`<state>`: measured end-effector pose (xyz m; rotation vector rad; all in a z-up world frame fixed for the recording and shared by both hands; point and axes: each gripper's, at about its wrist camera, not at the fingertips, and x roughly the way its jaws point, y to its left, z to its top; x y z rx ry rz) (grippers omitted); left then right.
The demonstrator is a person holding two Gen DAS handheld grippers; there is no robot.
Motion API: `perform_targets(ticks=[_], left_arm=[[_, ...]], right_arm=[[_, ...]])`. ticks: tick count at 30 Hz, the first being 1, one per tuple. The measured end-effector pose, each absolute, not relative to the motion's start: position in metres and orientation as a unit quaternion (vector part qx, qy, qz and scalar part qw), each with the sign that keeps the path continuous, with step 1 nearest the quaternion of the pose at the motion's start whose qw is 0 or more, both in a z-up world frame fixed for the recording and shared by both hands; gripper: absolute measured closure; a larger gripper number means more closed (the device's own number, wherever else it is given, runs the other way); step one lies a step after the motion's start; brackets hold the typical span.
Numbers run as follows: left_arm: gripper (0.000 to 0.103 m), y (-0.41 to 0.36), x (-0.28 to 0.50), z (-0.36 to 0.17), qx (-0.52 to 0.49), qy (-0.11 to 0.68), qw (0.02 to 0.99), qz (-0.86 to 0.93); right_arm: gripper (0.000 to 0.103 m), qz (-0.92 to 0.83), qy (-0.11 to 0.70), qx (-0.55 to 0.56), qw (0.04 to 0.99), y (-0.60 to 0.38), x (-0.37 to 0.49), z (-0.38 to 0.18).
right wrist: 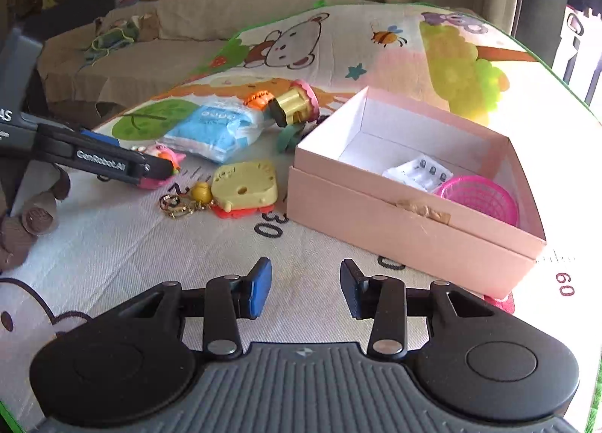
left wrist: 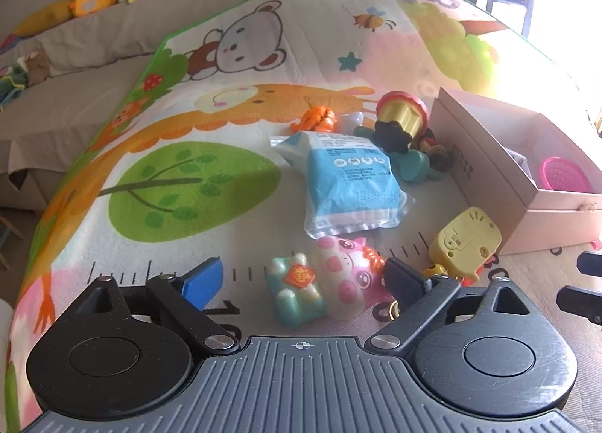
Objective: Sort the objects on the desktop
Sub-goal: 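Grasp the Hello Kitty toy with the right tool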
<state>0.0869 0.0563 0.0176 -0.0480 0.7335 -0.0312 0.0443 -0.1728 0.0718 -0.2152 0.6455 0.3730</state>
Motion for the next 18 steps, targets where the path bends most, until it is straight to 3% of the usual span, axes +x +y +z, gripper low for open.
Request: perform_targets(ticks=[2, 8, 10, 12, 16, 18], left_arm=[[0.034, 0.057, 0.083, 0.018, -0.021, 0.360, 0.932, -0.020], [0.036, 0.071, 0.054, 0.019, -0.014, 0.355, 0.935, -0.010], [0.036, 0.077, 0.042, 0.019, -0.021, 0.355, 0.934, -0.017], [0.036, 0.080, 0.032, 0.017, -0.028, 0.355, 0.934, -0.023], [0.029, 0.083, 0.021, 0.007, -0.039, 0.344, 0.938, -0.036], [0.017, 0.082, 0.019, 0.005, -0.042, 0.336, 0.940, -0.042]], right_arm=[[0.061, 0.188, 0.295, -0.100, 0.932, -0.161, 0.046, 0.075], [0.057, 0.194, 0.273, -0.126, 0.934, -0.111, 0.065, 0.069], [0.050, 0.188, 0.267, -0.151, 0.933, -0.095, 0.072, 0.065], [0.048, 0.177, 0.260, -0.177, 0.933, -0.080, 0.080, 0.061], [0.048, 0.158, 0.267, -0.214, 0.926, -0.058, 0.107, 0.056], [0.049, 0.154, 0.286, -0.220, 0.920, -0.051, 0.122, 0.053]])
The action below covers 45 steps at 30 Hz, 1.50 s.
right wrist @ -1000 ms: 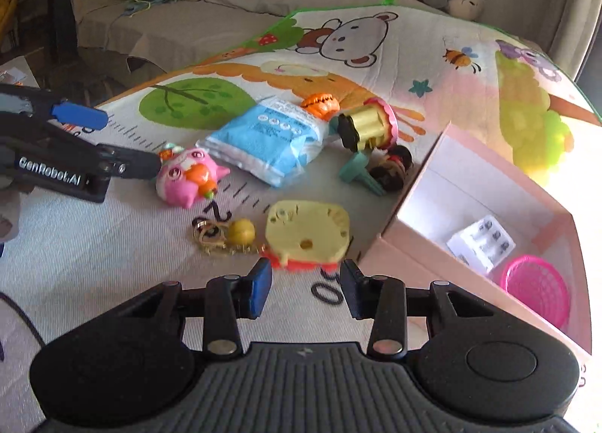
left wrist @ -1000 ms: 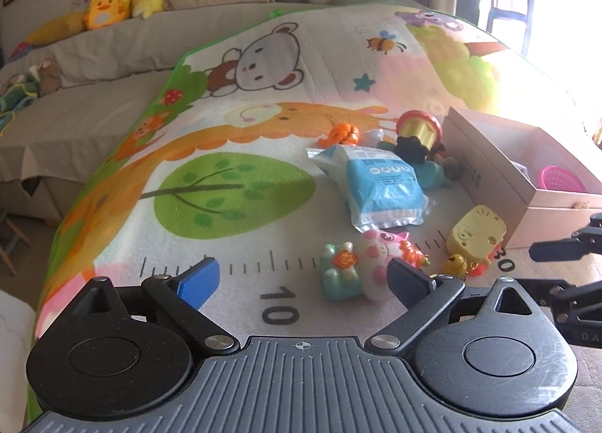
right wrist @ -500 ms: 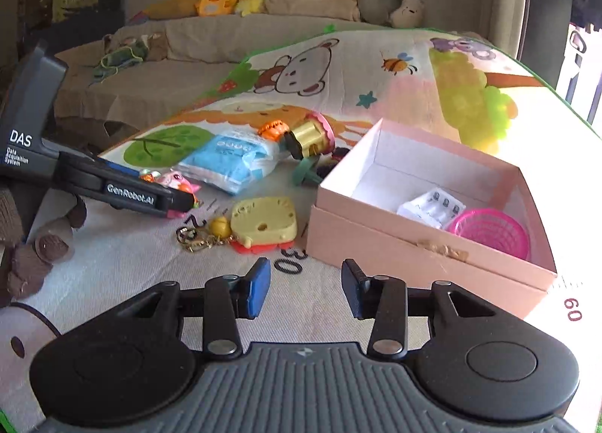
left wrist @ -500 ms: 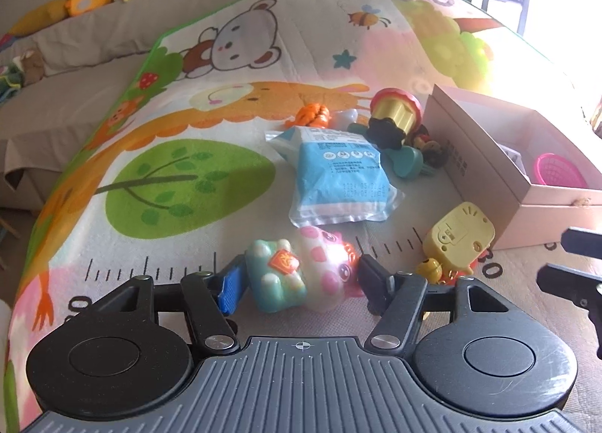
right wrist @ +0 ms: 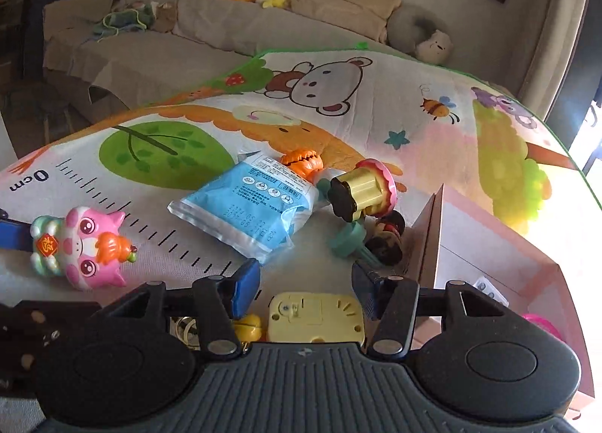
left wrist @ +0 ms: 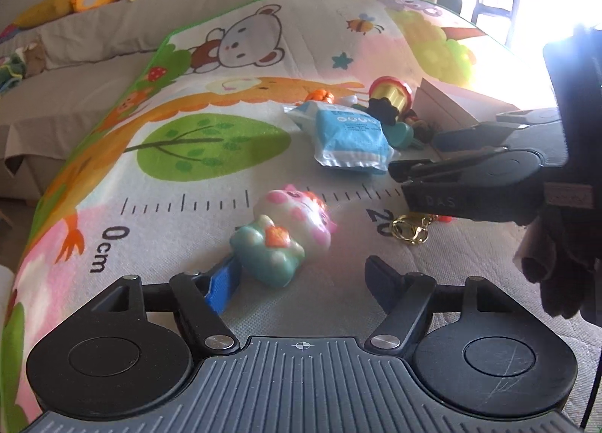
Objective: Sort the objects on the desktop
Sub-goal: 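Grasp the Hello Kitty toy with the right tool, then carry the pig and Hello Kitty toy into the pink box and release both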
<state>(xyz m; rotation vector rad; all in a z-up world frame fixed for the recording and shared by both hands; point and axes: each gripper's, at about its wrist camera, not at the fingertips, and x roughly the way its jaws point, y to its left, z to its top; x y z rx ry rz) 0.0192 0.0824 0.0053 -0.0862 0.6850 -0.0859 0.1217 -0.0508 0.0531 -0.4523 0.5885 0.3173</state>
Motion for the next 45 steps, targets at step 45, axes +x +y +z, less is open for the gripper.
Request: perform_targets(ticks=[45], left_arm=[[0.013, 0.077, 0.053, 0.009, 0.031, 0.368, 0.929, -0.004]], right_arm=[[0.047, 0.221, 0.350, -0.100, 0.905, -0.164, 0.028, 0.063]])
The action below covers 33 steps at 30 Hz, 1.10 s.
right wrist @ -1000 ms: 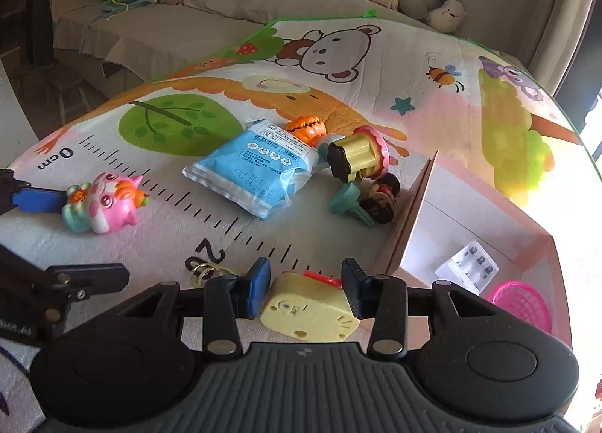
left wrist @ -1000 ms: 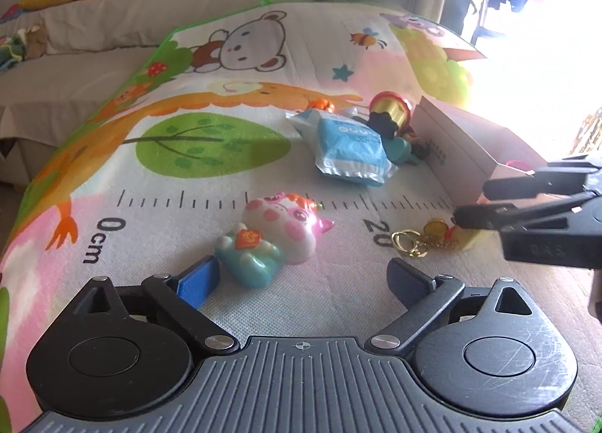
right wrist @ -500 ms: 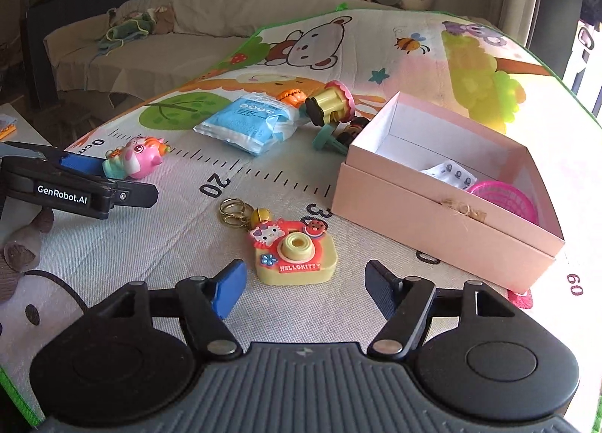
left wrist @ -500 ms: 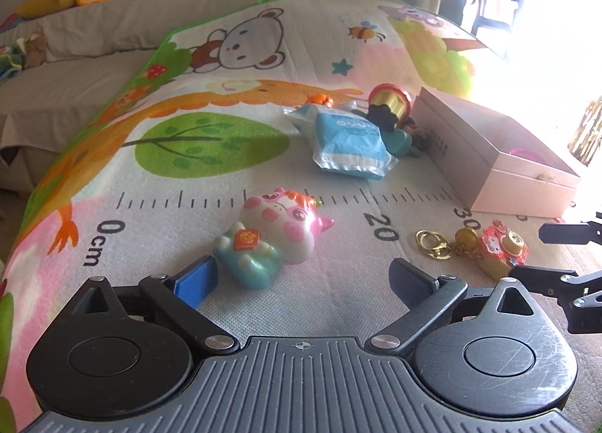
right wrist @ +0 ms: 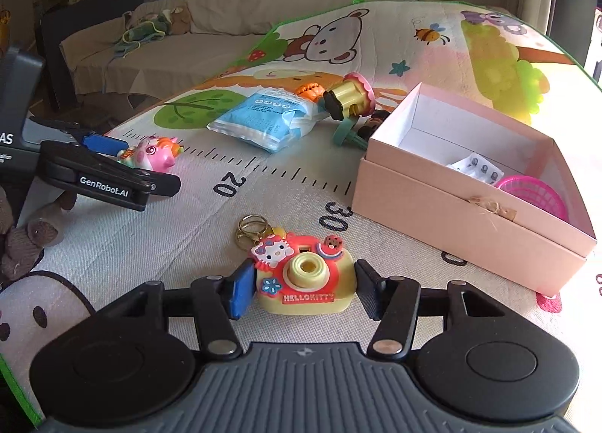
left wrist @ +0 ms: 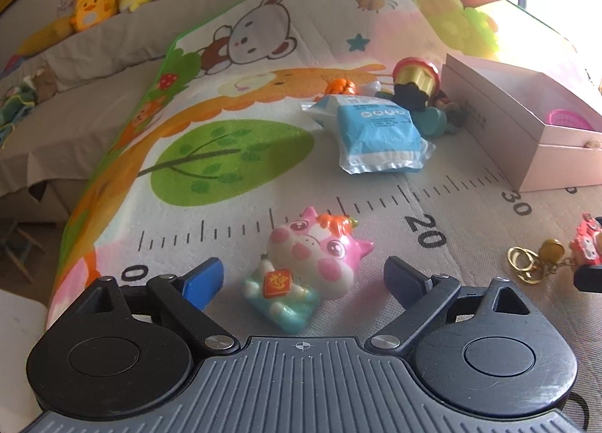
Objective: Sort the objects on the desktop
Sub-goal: 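Carry the pig and Hello Kitty toy into the pink box and release both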
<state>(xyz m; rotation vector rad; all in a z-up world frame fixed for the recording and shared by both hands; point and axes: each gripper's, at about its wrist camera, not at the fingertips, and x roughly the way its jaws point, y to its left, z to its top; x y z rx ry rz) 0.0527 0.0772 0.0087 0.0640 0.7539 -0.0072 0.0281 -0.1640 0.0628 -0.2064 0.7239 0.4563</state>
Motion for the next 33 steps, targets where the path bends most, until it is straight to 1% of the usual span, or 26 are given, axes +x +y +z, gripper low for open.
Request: perform_targets(ticks=[1, 2, 3, 4, 5, 8, 11, 14, 17, 18, 20, 21, 23, 24, 25, 26, 28, 31, 32, 33], left_arm=[[0.017, 0.076, 0.053, 0.010, 0.031, 0.370, 0.929, -0.007], [0.027, 0.073, 0.053, 0.012, 0.035, 0.370, 0.928, -0.009], [0.041, 0.070, 0.053, 0.013, 0.040, 0.369, 0.928, -0.010], [0.047, 0.066, 0.052, 0.015, 0.047, 0.369, 0.928, -0.013], [0.050, 0.062, 0.052, 0.017, 0.051, 0.369, 0.928, -0.014], [0.051, 0.042, 0.045, 0.036, 0.061, 0.352, 0.933, -0.049], [0.051, 0.012, 0.043, 0.073, 0.070, 0.304, 0.945, -0.101], [0.051, -0.023, 0.055, 0.109, 0.073, 0.254, 0.952, -0.154], [0.051, -0.063, 0.079, 0.126, 0.086, 0.221, 0.953, -0.187], [0.050, -0.075, 0.089, 0.128, 0.093, 0.212, 0.955, -0.186], [0.045, -0.096, 0.112, 0.126, 0.096, 0.205, 0.959, -0.169], [0.037, -0.102, 0.123, 0.123, 0.096, 0.214, 0.959, -0.161], [0.030, -0.101, 0.134, 0.114, 0.080, 0.239, 0.955, -0.154], [0.023, -0.094, 0.130, 0.109, 0.068, 0.245, 0.954, -0.160], [0.017, -0.083, 0.122, 0.103, 0.059, 0.249, 0.952, -0.169], [0.009, -0.073, 0.113, 0.096, 0.058, 0.250, 0.952, -0.170], [0.008, -0.054, 0.094, 0.077, 0.073, 0.251, 0.953, -0.153], [0.008, -0.027, 0.077, 0.049, 0.078, 0.277, 0.950, -0.118], [0.008, -0.020, 0.075, 0.042, 0.073, 0.286, 0.949, -0.109], [0.008, -0.011, 0.073, 0.036, 0.068, 0.293, 0.949, -0.097]], right_arm=[[0.047, 0.222, 0.351, -0.096, 0.905, -0.171, 0.024, 0.067], [0.047, 0.222, 0.351, -0.092, 0.905, -0.178, 0.020, 0.071], [0.047, 0.222, 0.350, -0.088, 0.906, -0.185, 0.015, 0.075], [0.047, 0.222, 0.348, -0.083, 0.907, -0.193, 0.011, 0.081], [0.047, 0.221, 0.346, -0.077, 0.909, -0.202, 0.006, 0.088], [0.047, 0.208, 0.317, -0.066, 0.923, -0.227, -0.005, 0.119], [0.047, 0.177, 0.262, -0.070, 0.946, -0.254, -0.007, 0.160], [0.047, 0.153, 0.219, -0.061, 0.962, -0.276, 0.009, 0.197], [0.047, 0.129, 0.191, -0.055, 0.972, -0.286, 0.040, 0.218], [0.047, 0.121, 0.185, -0.055, 0.974, -0.286, 0.052, 0.222], [0.047, 0.103, 0.168, -0.060, 0.979, -0.285, 0.080, 0.223], [0.047, 0.094, 0.169, -0.057, 0.979, -0.283, 0.095, 0.221], [0.045, 0.096, 0.199, -0.039, 0.974, -0.285, 0.122, 0.214], [0.044, 0.092, 0.208, -0.028, 0.973, -0.287, 0.128, 0.210], [0.044, 0.090, 0.218, -0.019, 0.972, -0.289, 0.131, 0.204], [0.044, 0.092, 0.222, -0.016, 0.970, -0.292, 0.130, 0.200], [0.040, 0.091, 0.230, -0.014, 0.969, -0.294, 0.128, 0.191], [0.039, 0.096, 0.248, -0.011, 0.964, -0.286, 0.130, 0.184], [0.037, 0.102, 0.253, -0.009, 0.962, -0.281, 0.132, 0.183], [0.033, 0.108, 0.259, -0.009, 0.960, -0.273, 0.136, 0.181]])
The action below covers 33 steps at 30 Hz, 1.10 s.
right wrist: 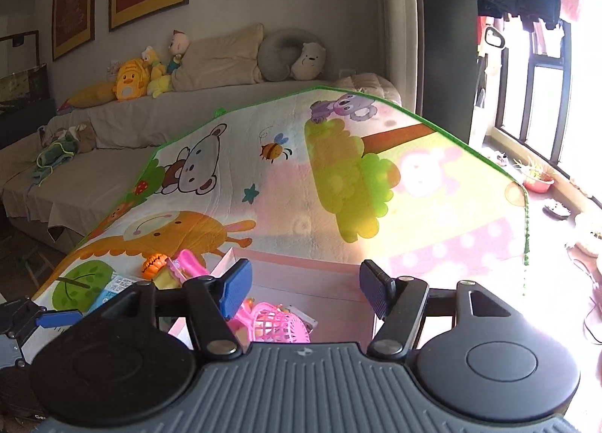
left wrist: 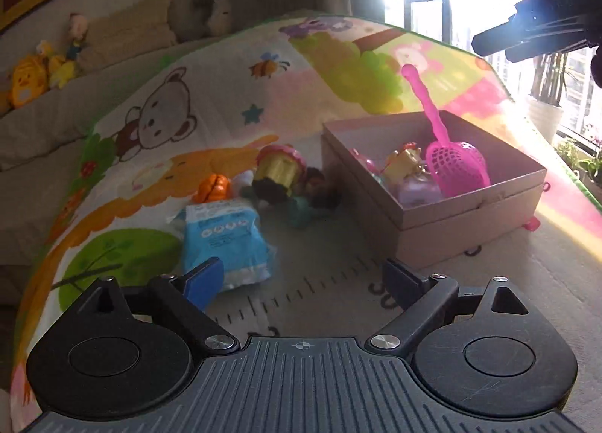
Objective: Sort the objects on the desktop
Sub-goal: 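Carry the pig and Hello Kitty toy into the pink box and release both, then grasp the yellow cup with the pink lid with the right tool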
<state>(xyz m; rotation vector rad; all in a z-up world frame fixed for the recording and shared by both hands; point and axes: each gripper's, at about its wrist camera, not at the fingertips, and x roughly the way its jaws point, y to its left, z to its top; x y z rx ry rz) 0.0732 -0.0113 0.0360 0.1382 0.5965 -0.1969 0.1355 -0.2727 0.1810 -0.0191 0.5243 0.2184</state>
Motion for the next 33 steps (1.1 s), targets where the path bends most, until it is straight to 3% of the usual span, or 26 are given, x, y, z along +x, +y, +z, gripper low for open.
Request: perform_targets(ticks=[9, 14, 15, 17, 18, 19, 22, 28, 33], left_arm=[[0.006, 0.054, 0.068, 0.007, -0.011, 0.304, 0.953, -0.020], [0.005, 0.070, 0.065, 0.006, -0.064, 0.290, 0.954, -0.040], [0.005, 0.072, 0.065, 0.006, -0.073, 0.290, 0.953, -0.041], [0.005, 0.075, 0.066, 0.005, -0.085, 0.291, 0.952, -0.039], [0.005, 0.077, 0.066, 0.005, -0.089, 0.290, 0.952, -0.041], [0.005, 0.077, 0.065, 0.005, -0.091, 0.289, 0.952, -0.043], [0.005, 0.077, 0.064, 0.005, -0.091, 0.287, 0.952, -0.045], [0.003, 0.076, 0.064, 0.006, -0.088, 0.288, 0.953, -0.042], [0.003, 0.069, 0.065, 0.006, -0.069, 0.294, 0.952, -0.036]], right_arm=[[0.021, 0.191, 0.343, -0.015, 0.920, -0.158, 0.198, 0.156], [0.021, 0.184, 0.397, -0.066, 0.897, -0.101, 0.253, 0.116], [0.022, 0.183, 0.407, -0.083, 0.891, -0.092, 0.260, 0.108], [0.035, 0.173, 0.422, -0.117, 0.882, -0.080, 0.267, 0.093], [0.049, 0.175, 0.429, -0.125, 0.877, -0.077, 0.268, 0.088], [0.054, 0.177, 0.432, -0.128, 0.875, -0.076, 0.265, 0.087], [0.059, 0.180, 0.414, -0.137, 0.882, -0.080, 0.242, 0.098], [0.060, 0.243, 0.355, -0.098, 0.897, -0.121, 0.140, 0.147], [0.060, 0.227, 0.369, -0.122, 0.893, -0.158, 0.061, 0.123]])
